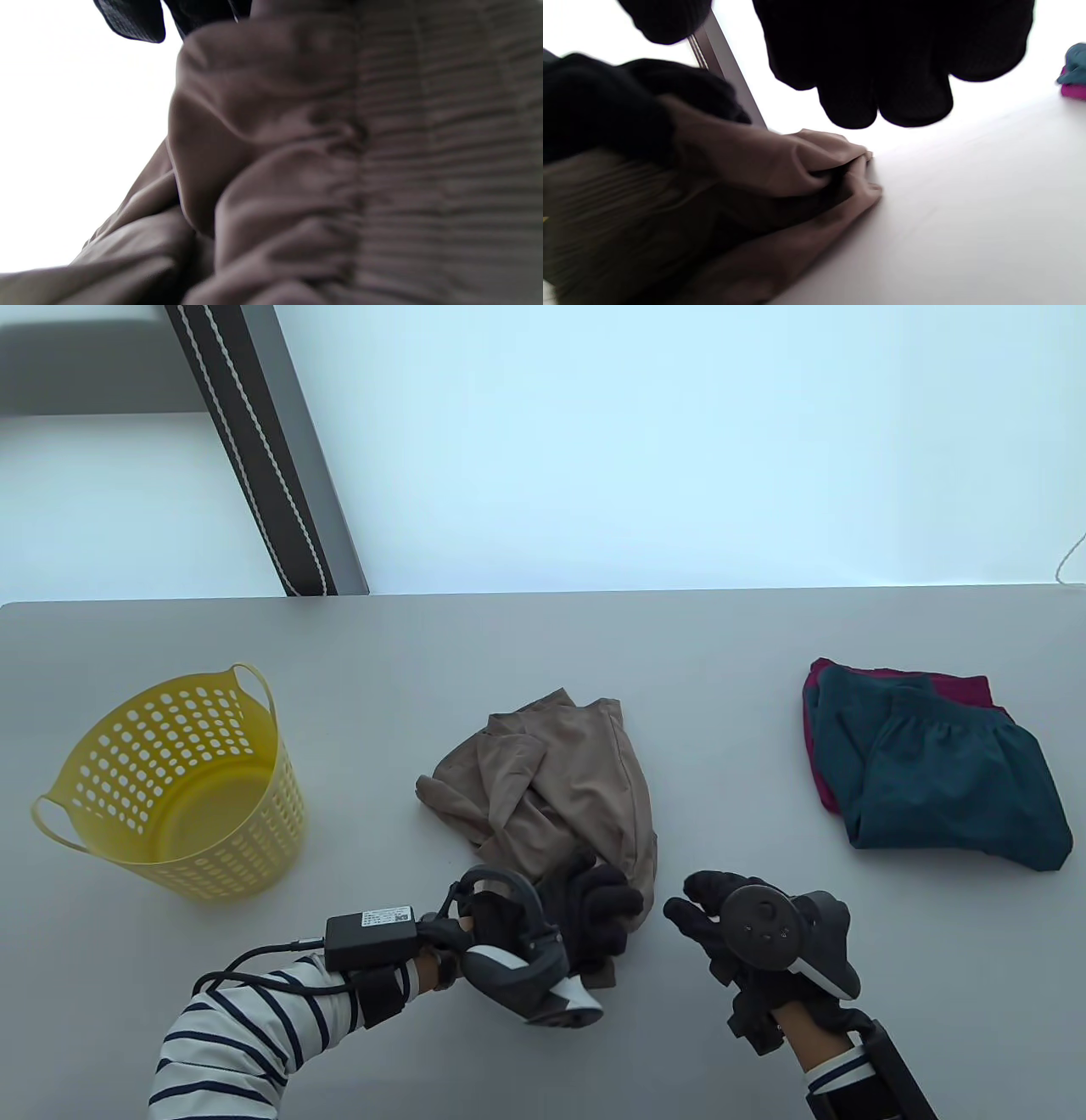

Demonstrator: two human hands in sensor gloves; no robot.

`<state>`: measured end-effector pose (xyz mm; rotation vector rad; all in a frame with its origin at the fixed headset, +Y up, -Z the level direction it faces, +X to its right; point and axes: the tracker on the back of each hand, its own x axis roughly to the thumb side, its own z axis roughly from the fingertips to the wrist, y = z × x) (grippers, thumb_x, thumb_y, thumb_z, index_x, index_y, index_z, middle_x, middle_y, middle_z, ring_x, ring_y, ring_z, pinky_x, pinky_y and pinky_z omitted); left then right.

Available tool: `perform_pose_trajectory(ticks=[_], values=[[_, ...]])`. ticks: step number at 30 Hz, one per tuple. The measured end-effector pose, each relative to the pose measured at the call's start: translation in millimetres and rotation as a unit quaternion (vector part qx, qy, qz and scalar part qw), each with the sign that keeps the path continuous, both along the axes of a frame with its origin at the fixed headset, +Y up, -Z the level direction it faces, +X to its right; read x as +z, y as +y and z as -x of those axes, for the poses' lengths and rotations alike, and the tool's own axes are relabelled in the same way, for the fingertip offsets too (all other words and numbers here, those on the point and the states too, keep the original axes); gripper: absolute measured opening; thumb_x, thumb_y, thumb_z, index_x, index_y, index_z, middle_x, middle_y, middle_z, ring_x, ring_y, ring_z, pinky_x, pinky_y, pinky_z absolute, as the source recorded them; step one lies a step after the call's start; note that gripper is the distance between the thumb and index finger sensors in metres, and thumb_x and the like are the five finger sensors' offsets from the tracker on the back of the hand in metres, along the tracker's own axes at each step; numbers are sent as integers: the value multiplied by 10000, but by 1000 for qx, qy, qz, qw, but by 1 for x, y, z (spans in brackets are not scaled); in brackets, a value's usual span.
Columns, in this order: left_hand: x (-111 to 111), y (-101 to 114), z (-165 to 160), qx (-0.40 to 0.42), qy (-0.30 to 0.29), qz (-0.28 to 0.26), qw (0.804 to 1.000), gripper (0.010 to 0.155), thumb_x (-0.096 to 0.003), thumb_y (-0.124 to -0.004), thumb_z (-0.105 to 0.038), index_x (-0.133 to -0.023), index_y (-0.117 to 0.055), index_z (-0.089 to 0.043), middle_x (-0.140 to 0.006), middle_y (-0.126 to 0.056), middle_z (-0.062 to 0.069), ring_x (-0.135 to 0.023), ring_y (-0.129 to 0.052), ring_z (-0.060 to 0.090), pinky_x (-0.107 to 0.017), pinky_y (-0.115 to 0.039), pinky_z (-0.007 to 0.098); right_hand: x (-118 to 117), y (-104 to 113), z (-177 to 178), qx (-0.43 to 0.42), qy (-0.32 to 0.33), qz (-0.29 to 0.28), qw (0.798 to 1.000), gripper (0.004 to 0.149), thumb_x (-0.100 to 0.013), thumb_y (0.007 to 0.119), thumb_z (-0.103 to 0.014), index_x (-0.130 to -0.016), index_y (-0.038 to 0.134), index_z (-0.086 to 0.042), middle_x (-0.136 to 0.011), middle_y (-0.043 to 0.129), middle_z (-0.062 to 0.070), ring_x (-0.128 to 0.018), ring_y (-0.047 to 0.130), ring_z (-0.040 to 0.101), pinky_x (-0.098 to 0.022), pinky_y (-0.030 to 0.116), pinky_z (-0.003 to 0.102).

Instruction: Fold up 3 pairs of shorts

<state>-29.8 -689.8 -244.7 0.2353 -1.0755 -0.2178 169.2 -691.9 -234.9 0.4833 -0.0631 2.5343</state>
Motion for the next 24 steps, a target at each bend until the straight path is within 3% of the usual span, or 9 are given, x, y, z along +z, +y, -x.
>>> perform_pose_trajectory(ticks=[2, 5, 8, 10, 14, 17, 19, 21, 24], values=[[-10, 21, -3, 65, 33, 29, 997, 421, -482, -480, -425, -852, -543, -233, -1109, -618, 97, -995, -834, 324, -722, -691, 625, 2, -2, 5, -75, 52, 38, 995, 775, -418, 570, -643, -1016, 500, -156, -1019, 644, 151, -935, 667, 456, -640, 490, 652], [-22, 61, -7, 186, 72, 44, 979, 399, -502, -499, -425, -816, -567, -189, -1032, -730, 22, -914, -943, 222, -710, -755, 578, 6, -9, 17, -119, 94, 83, 985, 886, -393, 607, -668, -1066, 375, -141, -1085, 533, 162, -1010, 503, 487, -666, 396, 666], [-22, 92, -8, 238, 76, 34, 968, 365, -491, -568, -446, -746, -623, -192, -869, -859, -106, -741, -1062, 84, -685, -847, 481, 6, -14, 19, -86, 38, 60, 994, 759, -433, 678, -582, -1026, 473, -155, -986, 705, 97, -945, 717, 398, -659, 521, 612], [-19, 108, -4, 251, 67, 26, 965, 349, -474, -623, -454, -712, -648, -200, -779, -904, -154, -628, -1099, 20, -659, -896, 426, 1, -13, 12, -106, -4, 63, 992, 580, -450, 737, -472, -941, 636, -180, -846, 861, 50, -790, 919, 326, -616, 654, 557], [-23, 139, 19, 286, 80, 31, 954, 337, -461, -669, -452, -700, -660, -215, -712, -949, -150, -514, -1116, -9, -626, -940, 386, -5, -15, 1, -108, -19, 74, 991, 512, -441, 793, -382, -888, 709, -146, -781, 906, 93, -707, 965, 353, -557, 694, 574], [-28, 166, 47, 329, 93, 32, 939, 403, -467, -682, -421, -824, -544, -293, -722, -949, -136, -476, -1116, -16, -611, -958, 373, -7, -20, 1, -38, -8, 73, 997, 457, -436, 801, -329, -853, 754, -146, -742, 938, 98, -670, 985, 365, -533, 704, 586], [-31, 182, 69, 302, 70, 66, 948, 588, -496, -683, -376, -971, -349, -289, -798, -898, -91, -522, -1099, 16, -629, -936, 399, -9, -20, 3, -51, -9, 83, 995, 448, -442, 779, -343, -856, 749, -175, -747, 938, 78, -681, 983, 353, -542, 704, 582], [-30, 189, 87, 285, 72, 69, 953, 667, -498, -685, -341, -1022, -275, -294, -836, -877, -63, -560, -1092, 51, -638, -921, 426, -10, -14, 2, -89, -15, 88, 992, 444, -454, 769, -322, -865, 739, -158, -763, 921, 99, -700, 959, 384, -549, 681, 600], [-24, 197, 114, 203, 84, 23, 975, 665, -488, -706, -337, -1054, -362, -285, -863, -858, -53, -585, -1088, 57, -640, -921, 436, -12, 16, -11, -81, -63, 6, 995, 435, -464, 749, -295, -878, 721, -164, -779, 897, 127, -708, 939, 421, -544, 674, 622]])
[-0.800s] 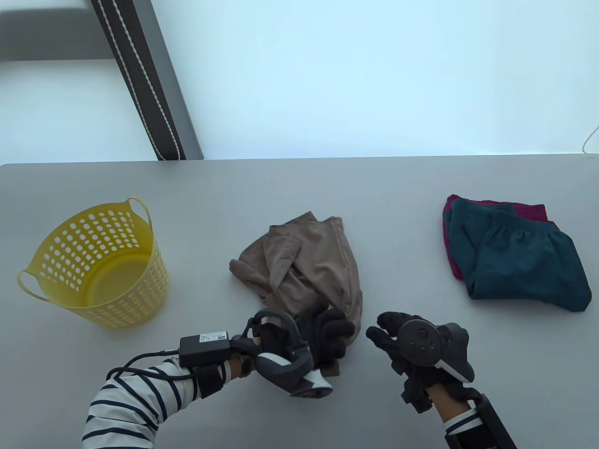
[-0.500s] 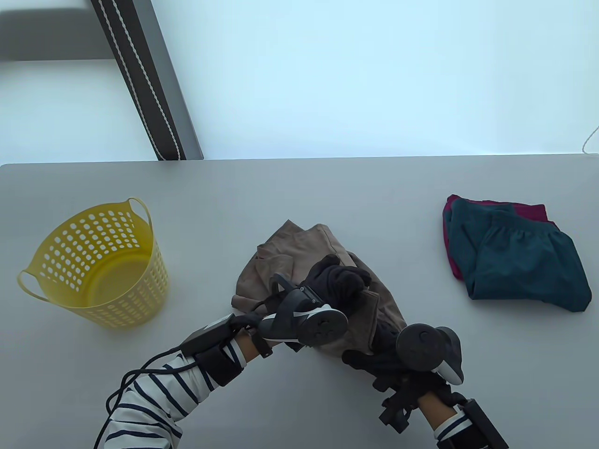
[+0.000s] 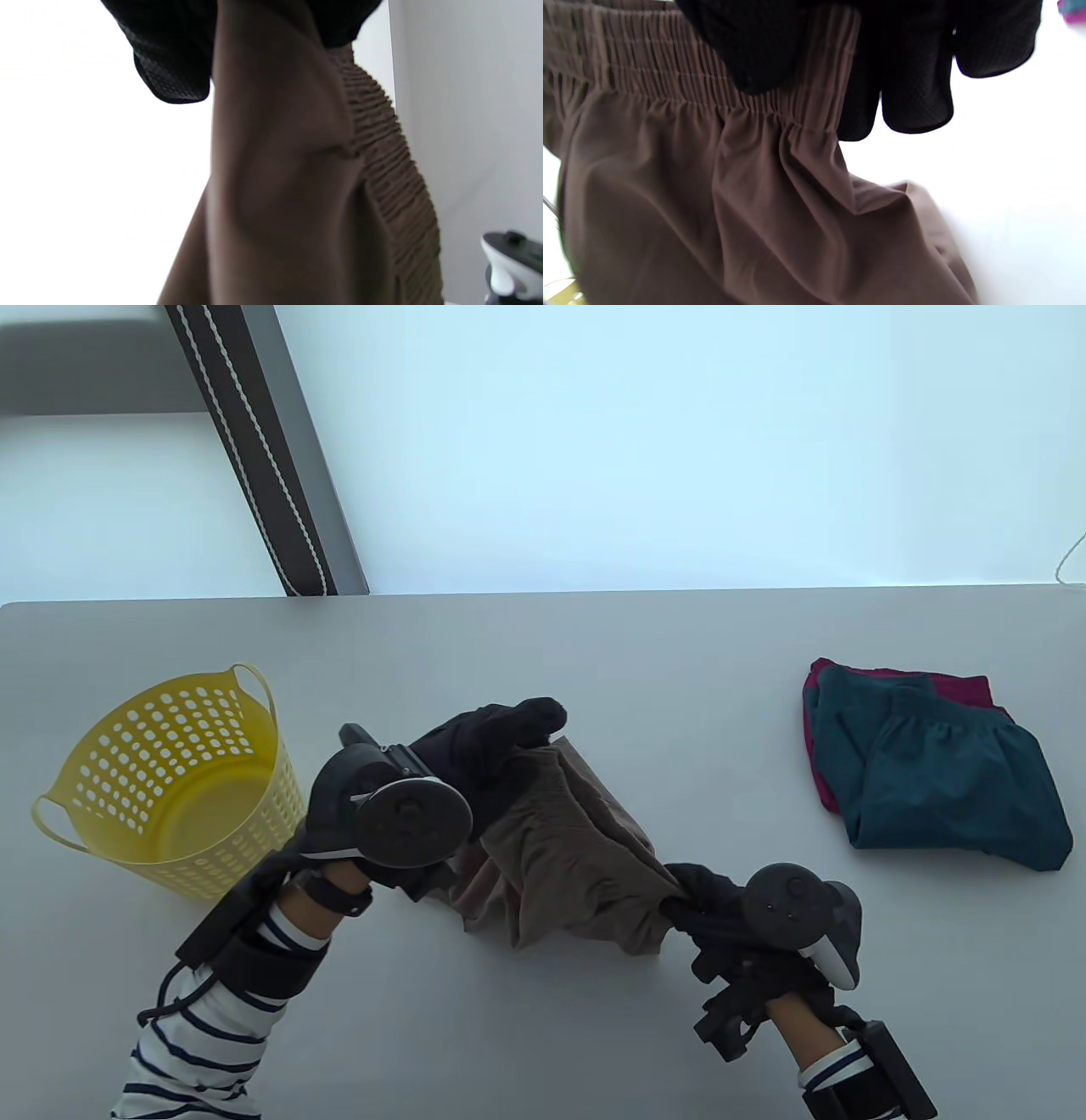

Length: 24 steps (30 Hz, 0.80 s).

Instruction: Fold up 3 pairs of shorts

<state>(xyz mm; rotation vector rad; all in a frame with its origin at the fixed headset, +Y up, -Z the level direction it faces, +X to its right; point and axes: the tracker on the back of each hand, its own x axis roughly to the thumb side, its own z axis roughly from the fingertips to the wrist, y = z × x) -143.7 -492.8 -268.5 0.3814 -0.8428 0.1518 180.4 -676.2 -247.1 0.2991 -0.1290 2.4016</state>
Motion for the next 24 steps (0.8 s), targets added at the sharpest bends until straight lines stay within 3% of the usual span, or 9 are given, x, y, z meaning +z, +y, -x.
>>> perform_pose_trajectory(ticks=[1, 6, 10, 13, 15, 16, 19, 21, 24], values=[[2, 1, 4, -23, 8, -5, 1000, 643, -483, -724, -347, -1055, -440, -274, -862, -854, -51, -585, -1087, 60, -640, -921, 439, 0, 9, -4, 10, -10, -21, 1000, 436, -468, 742, -294, -886, 715, -174, -776, 893, 128, -699, 944, 416, -541, 680, 621], [18, 15, 30, -85, 97, -89, 988, 546, -466, -755, -381, -985, -629, -268, -805, -873, -65, -528, -1091, 51, -620, -935, 436, 13, 112, -13, -7, -18, -180, 983, 452, -462, 762, -279, -900, 731, -175, -707, 897, 148, -609, 954, 394, -509, 710, 611], [39, 52, 62, 59, 111, -114, 985, 446, -486, -740, -367, -916, -641, -305, -811, -864, -61, -524, -1086, 63, -619, -925, 437, 48, 201, -5, -21, -2, -311, 950, 474, -455, 773, -306, -903, 735, -159, -661, 924, 105, -559, 986, 334, -496, 760, 571], [55, 86, 93, 181, 47, -75, 979, 425, -495, -734, -366, -902, -645, -287, -839, -873, -78, -519, -1091, 55, -611, -936, 412, 74, 259, -8, -119, 34, -363, 924, 476, -458, 769, -325, -910, 734, -179, -654, 936, 74, -547, 999, 293, -500, 784, 542], [54, 99, 103, 228, -7, -15, 974, 423, -503, -747, -346, -907, -658, -260, -954, -864, 12, -522, -1088, 86, -612, -922, 430, 71, 280, -5, -144, 69, -342, 926, 486, -470, 761, -309, -928, 720, -153, -662, 928, 94, -548, 986, 305, -506, 770, 552], [47, 103, 105, 227, -4, 16, 974, 424, -505, -752, -341, -909, -664, -247, -928, -887, 4, -518, -1087, 100, -612, -915, 438, 63, 289, 0, -115, 69, -309, 941, 494, -479, 753, -291, -944, 703, -133, -679, 912, 111, -566, 968, 325, -521, 747, 567], [12, 97, 97, 116, 84, 51, 988, 426, -504, -753, -375, -904, -689, -244, -812, -966, -43, -508, -1092, 96, -622, -891, 451, 23, 294, 15, 74, 26, -232, 970, 546, -486, 725, -283, -992, 651, -93, -708, 892, 109, -593, 958, 323, -530, 746, 572], [-18, 79, 87, 23, 129, 109, 985, 428, -504, -748, -398, -901, -695, -247, -807, -968, -48, -528, -1085, 106, -649, -850, 475, -19, 280, 33, 210, 15, -113, 971, 525, -481, 713, -267, -970, 683, -77, -696, 896, 126, -574, 962, 330, -509, 751, 581], [-60, 43, 71, -89, 200, 158, 963, 421, -496, -752, -412, -884, -708, -255, -852, -943, -37, -611, -1065, 151, -679, -794, 525, -73, 244, 59, 307, 22, 36, 951, 483, -474, 706, -241, -920, 721, -53, -663, 893, 159, -501, 952, 331, -467, 744, 584]])
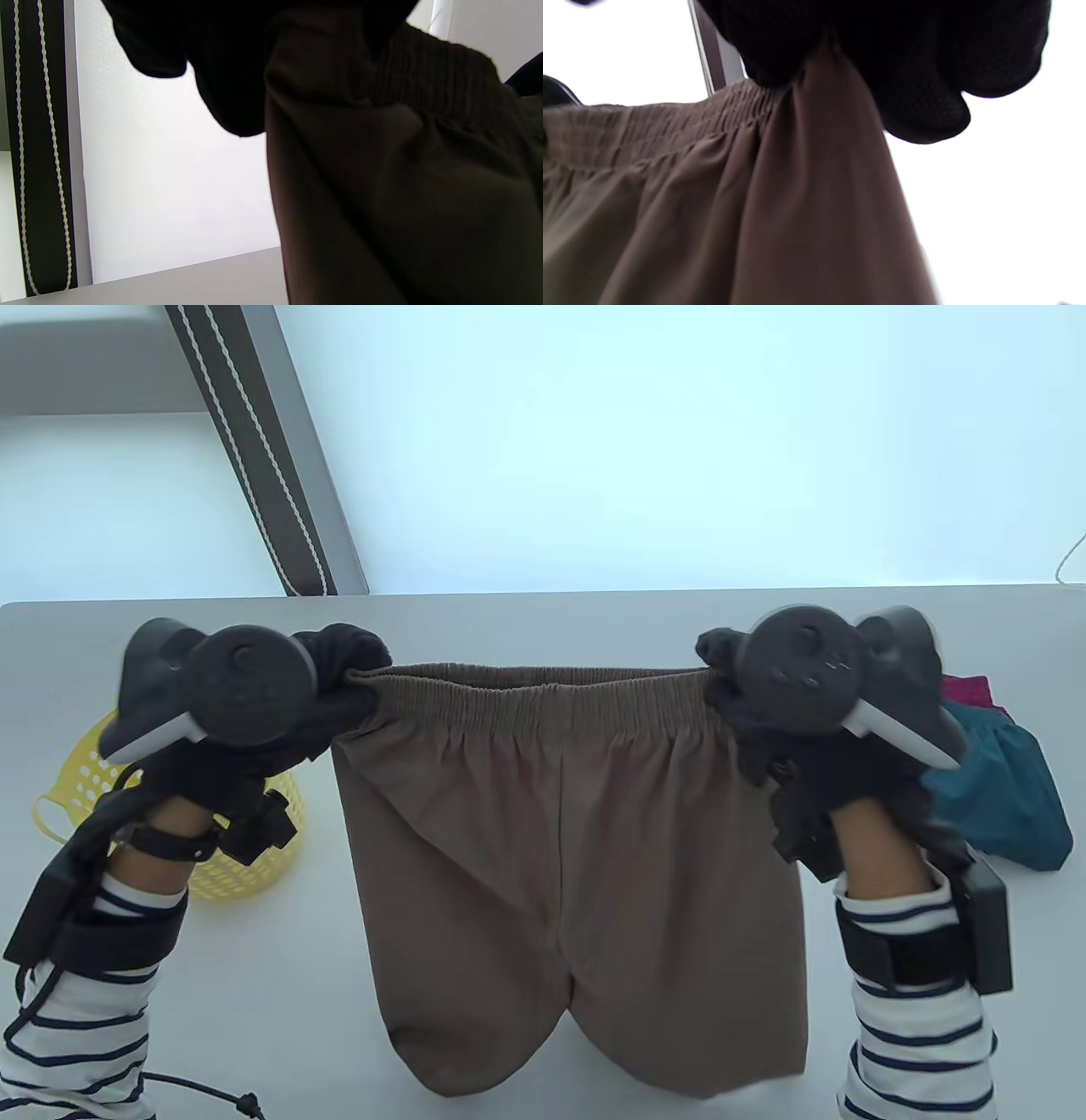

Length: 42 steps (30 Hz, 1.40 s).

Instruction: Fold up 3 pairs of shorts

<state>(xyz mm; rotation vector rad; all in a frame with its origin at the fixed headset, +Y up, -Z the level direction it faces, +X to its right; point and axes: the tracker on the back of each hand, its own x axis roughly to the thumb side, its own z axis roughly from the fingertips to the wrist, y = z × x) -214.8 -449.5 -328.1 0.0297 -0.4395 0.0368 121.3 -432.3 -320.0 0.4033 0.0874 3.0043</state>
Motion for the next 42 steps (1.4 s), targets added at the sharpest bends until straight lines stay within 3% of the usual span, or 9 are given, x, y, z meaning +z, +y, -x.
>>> perform_pose_trajectory(ticks=[2, 4, 6, 9, 17, 22, 33, 38, 42], values=[[-17, -13, -7, -80, 57, -27, 995, 413, -486, -742, -429, -869, -701, -282, -939, -868, -19, -729, -1009, 194, -704, -747, 565, -26, -21, 17, 40, -40, 20, 998, 464, -462, 689, -240, -890, 704, -61, -652, 880, 174, -441, 947, 294, -436, 755, 560], [-21, -6, -11, -141, 111, -132, 975, 407, -488, -705, -444, -871, -661, -312, -1018, -739, 9, -862, -900, 268, -733, -666, 624, -28, -17, 33, 65, -104, -146, 982, 456, -445, 663, -262, -867, 645, -88, -704, 849, 147, -480, 957, 281, -448, 773, 536], [-7, 17, -3, -95, 186, -338, 918, 406, -491, -668, -457, -875, -600, -346, -983, -724, -37, -890, -876, 255, -740, -661, 609, -3, -3, 34, -6, -148, -463, 874, 457, -436, 653, -292, -864, 633, -131, -732, 847, 98, -490, 985, 227, -450, 820, 483], [20, 42, 9, -3, 168, -467, 868, 409, -484, -671, -448, -869, -561, -366, -927, -720, -89, -897, -854, 234, -745, -644, 596, 22, 15, 30, -54, -111, -518, 847, 459, -469, 617, -302, -892, 555, -135, -786, 796, 85, -531, 985, 184, -480, 839, 449], [54, -17, 23, -76, 39, -377, 922, 413, -429, -732, -494, -824, -635, -422, -890, -806, -185, -836, -940, 126, -754, -700, 519, 46, -38, 10, -9, 29, -420, 907, 463, -459, 627, -323, -895, 543, -192, -833, 781, 49, -612, 980, 202, -543, 809, 463], [56, -119, 12, -224, -76, -110, 965, 473, -402, -743, -522, -856, -661, -417, -953, -825, -164, -857, -959, 148, -753, -708, 521, 33, -134, 11, 11, 150, -100, 983, 485, -454, 685, -355, -891, 531, -213, -912, 743, 97, -765, 926, 315, -600, 729, 556], [-14, -249, -44, -351, 10, 161, 922, 734, -513, -471, -488, -1112, -254, -123, -1187, -520, 219, -988, -850, 366, -750, -615, 606, -60, -277, 40, 79, 28, 219, 972, 770, -461, 610, -513, -1003, 233, -115, -1068, 288, 314, -935, 406, 624, -640, 438, 675], [-9, -312, -48, -442, 26, 249, 862, 792, -489, -419, -537, -1100, -183, -91, -1164, -487, 311, -988, -832, 456, -723, -596, 664, -56, -342, 46, 136, 31, 353, 925, 860, -459, 574, -567, -997, -6, -231, -955, -31, 376, -793, 167, 739, -560, 376, 739], [17, -317, -51, -464, -5, 189, 866, 762, -496, -356, -485, -1096, -193, -45, -1141, -534, 360, -967, -858, 469, -702, -618, 679, -32, -347, 48, 165, 71, 301, 937, 831, -438, 470, -576, -953, -77, -220, -916, -50, 422, -748, 162, 769, -533, 395, 744]])
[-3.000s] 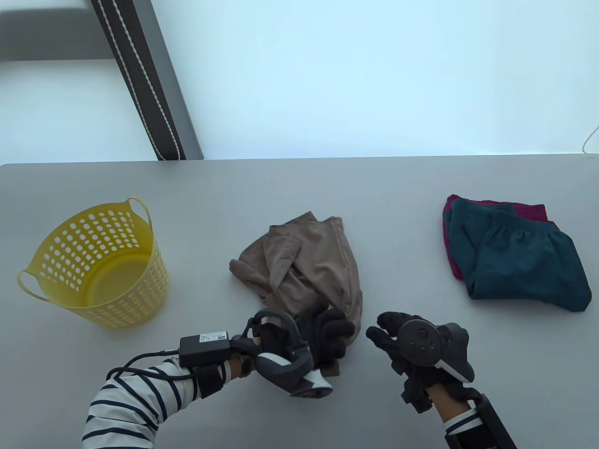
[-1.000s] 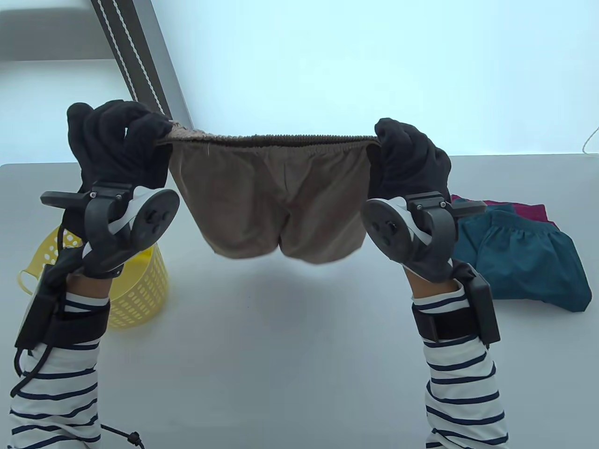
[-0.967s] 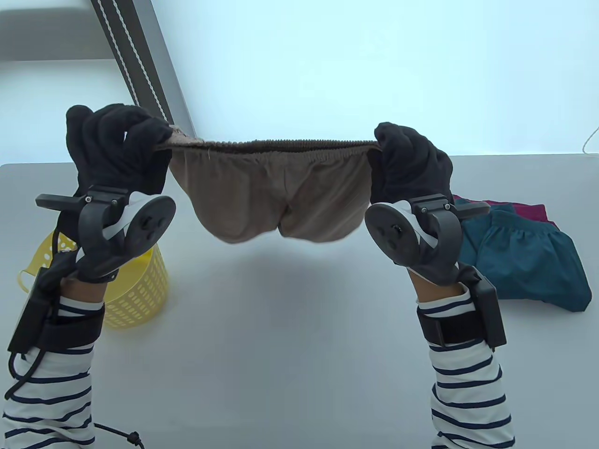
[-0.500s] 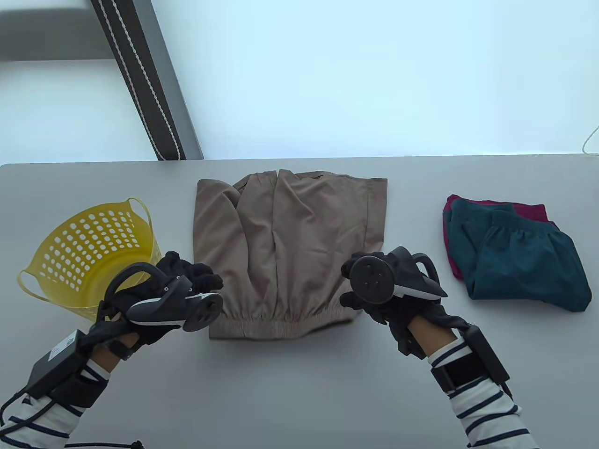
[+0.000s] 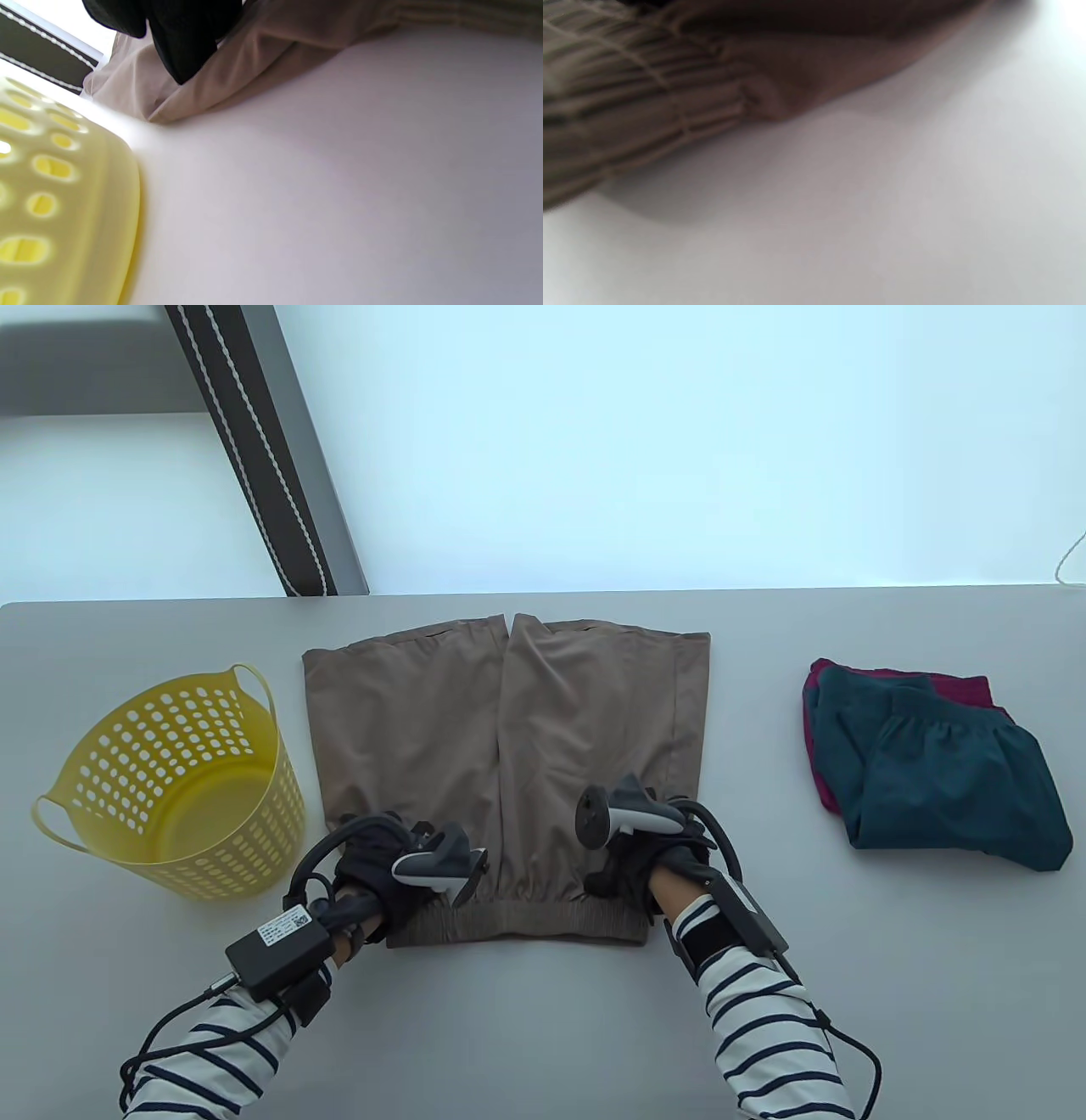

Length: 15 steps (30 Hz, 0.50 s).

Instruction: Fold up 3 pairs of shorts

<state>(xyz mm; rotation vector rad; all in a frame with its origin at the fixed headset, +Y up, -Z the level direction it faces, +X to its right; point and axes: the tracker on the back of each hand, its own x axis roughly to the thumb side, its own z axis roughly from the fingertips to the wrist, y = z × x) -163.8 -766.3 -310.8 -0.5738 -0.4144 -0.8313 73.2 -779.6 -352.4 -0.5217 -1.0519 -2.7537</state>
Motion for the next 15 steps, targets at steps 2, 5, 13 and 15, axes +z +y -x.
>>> perform_pose_trajectory(ticks=[2, 5, 13, 15], values=[[16, -1, -1, 10, -1, 13, 1000, 774, -501, -356, -477, -1093, -180, -11, -1129, -517, 399, -961, -832, 507, -692, -599, 700, 18, -2, -2, -11, 13, 6, 1000, 832, -445, 461, -565, -945, -93, -197, -891, -73, 436, -717, 128, 780, -515, 362, 752], [48, -3, -3, 9, -55, -2, 998, 780, -507, -340, -462, -1095, -213, 35, -1111, -551, 432, -947, -840, 524, -682, -610, 708, 46, -3, -5, -20, 42, -12, 999, 841, -447, 446, -563, -957, -90, -164, -888, -47, 458, -706, 145, 789, -504, 366, 755], [77, -2, -4, 11, -90, -3, 996, 782, -512, -312, -444, -1091, -235, 76, -1091, -563, 474, -931, -842, 549, -670, -612, 722, 74, -5, -9, -38, 50, -12, 998, 847, -451, 449, -552, -963, -81, -135, -872, -56, 483, -682, 112, 803, -477, 347, 768], [69, 8, -4, 22, -84, 3, 996, 832, -493, -360, -528, -1109, -239, 18, -1125, -554, 407, -960, -805, 535, -688, -588, 721, 66, 5, -5, -19, 48, 8, 999, 872, -460, 494, -563, -976, -57, -128, -892, -14, 487, -702, 185, 805, -493, 406, 757]])
